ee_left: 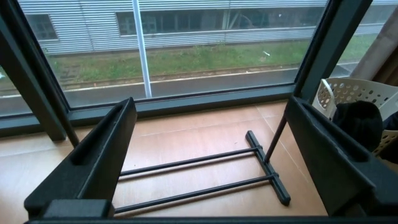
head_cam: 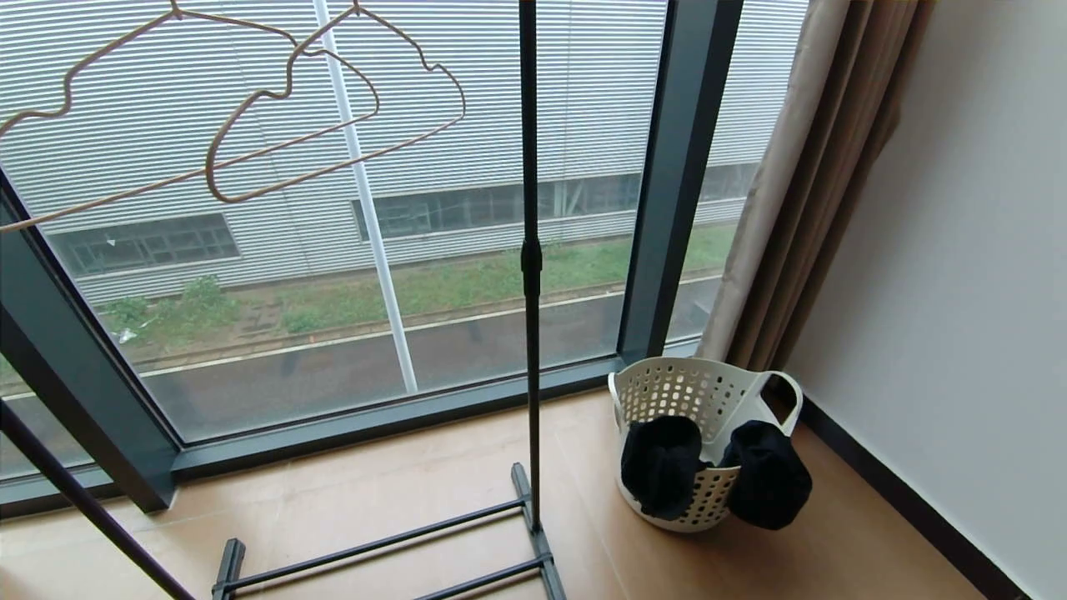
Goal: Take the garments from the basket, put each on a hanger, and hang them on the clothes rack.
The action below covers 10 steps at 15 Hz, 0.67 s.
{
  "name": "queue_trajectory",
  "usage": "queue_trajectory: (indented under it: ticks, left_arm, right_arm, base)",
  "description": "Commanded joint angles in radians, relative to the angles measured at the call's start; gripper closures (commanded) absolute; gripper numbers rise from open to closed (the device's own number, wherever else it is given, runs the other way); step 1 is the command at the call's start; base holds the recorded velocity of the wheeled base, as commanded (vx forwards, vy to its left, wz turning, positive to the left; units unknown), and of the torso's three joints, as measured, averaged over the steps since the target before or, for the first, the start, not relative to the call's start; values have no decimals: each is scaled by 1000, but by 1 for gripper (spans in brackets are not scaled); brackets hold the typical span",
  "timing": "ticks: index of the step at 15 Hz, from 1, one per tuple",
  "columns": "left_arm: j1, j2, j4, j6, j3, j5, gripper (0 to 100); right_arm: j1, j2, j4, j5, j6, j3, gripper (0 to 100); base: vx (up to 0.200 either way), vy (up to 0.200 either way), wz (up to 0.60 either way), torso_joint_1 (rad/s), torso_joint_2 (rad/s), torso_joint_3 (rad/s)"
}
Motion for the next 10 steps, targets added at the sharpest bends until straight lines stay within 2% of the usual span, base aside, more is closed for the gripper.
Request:
queue_trajectory:
  ticks: [1,3,6,7,10]
  left_arm:
    - [0,1,-1,-1,0,0,0]
    - [0,1,-1,-1,0,0,0]
    - [0,1,-1,-1,0,0,0]
    - [0,1,-1,-1,0,0,0]
    - [0,1,1,-1,-1,0,0]
  right_arm:
    - [1,0,-2,0,0,0,0]
    - [1,0,-2,0,0,0,0]
    - [1,0,-2,0,0,0,0]
    - [1,0,-2,0,0,0,0]
    - [1,0,-2,0,-2,0,0]
  base:
    - [0,-200,0,12,2,7]
    - [0,0,0,0,0,0]
    - [0,-200,0,2,-2,7]
    - [200,-200,0,-2,2,2]
    - [200,0,0,-2,1,4]
